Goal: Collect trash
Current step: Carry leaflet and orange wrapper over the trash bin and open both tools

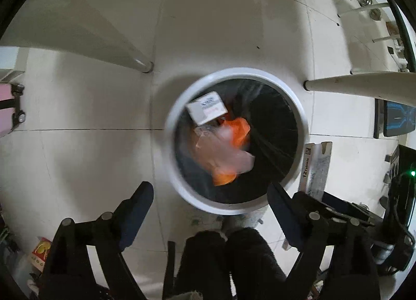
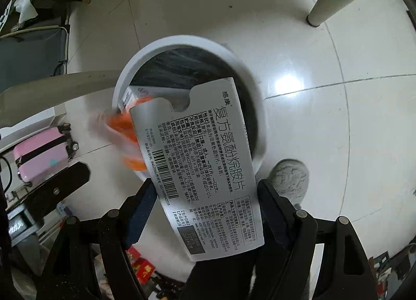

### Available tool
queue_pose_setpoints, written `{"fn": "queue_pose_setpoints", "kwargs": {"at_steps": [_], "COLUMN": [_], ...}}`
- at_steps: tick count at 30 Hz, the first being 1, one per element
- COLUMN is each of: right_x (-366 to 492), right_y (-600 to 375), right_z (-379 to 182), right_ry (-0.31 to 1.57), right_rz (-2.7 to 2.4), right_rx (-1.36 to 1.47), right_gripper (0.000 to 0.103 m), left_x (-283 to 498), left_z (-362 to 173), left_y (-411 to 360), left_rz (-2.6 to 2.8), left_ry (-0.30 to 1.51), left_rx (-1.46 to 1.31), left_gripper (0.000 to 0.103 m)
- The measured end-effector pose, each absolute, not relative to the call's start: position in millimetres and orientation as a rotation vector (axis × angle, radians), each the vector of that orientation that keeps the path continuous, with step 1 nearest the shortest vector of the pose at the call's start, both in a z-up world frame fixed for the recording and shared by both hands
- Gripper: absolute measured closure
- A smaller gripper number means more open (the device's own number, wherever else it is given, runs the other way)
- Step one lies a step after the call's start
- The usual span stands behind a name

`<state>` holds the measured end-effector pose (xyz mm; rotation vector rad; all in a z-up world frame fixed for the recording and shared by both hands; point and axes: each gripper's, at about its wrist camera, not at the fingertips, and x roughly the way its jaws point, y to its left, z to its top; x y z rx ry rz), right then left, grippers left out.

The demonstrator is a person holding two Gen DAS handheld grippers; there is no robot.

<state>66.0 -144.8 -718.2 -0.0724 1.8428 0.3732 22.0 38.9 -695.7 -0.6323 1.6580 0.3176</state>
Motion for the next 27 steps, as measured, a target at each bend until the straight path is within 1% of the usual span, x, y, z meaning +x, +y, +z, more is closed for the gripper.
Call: {"fn": "queue_pose_setpoints", "kwargs": {"at_steps": [1,2,5,9,17,27], "right_x": [65,65,62,55,40,2], "right_y": [-144,-145,-142,-139,-139,-141], "right_z": [-716,-714,-702,-674,-599,-453], "right_ry": [1.843,1.838,1.821,1.788,1.72,1.61], "right_rz": [0.373,0.373,0.368,0.348,0.33,0.341], "right_rx": [-0.082,-0.094,-0.12,-0.163,-0.229,-0.258], "right_gripper": [0.013,0.001,0.001,0.001,0.001,0.001], "left_x": [18,13,-1,-12,-25,-50], "left_z": [-691,-686,-668,-645,-587,-489], "left_y": [41,45,52,54,38,10], "left_rz": [0.333,0.35,0.407,0.455,0.48,0.429], "left_ry": [1.655,1.65,1.635,1.615,1.596,1.56], "left_rx": [-0.624,-0.62,-0.589,-0.539,-0.471,-0.448], "left_gripper": [0.014,0.014,0.014,0.014,0.014,0.014]}}
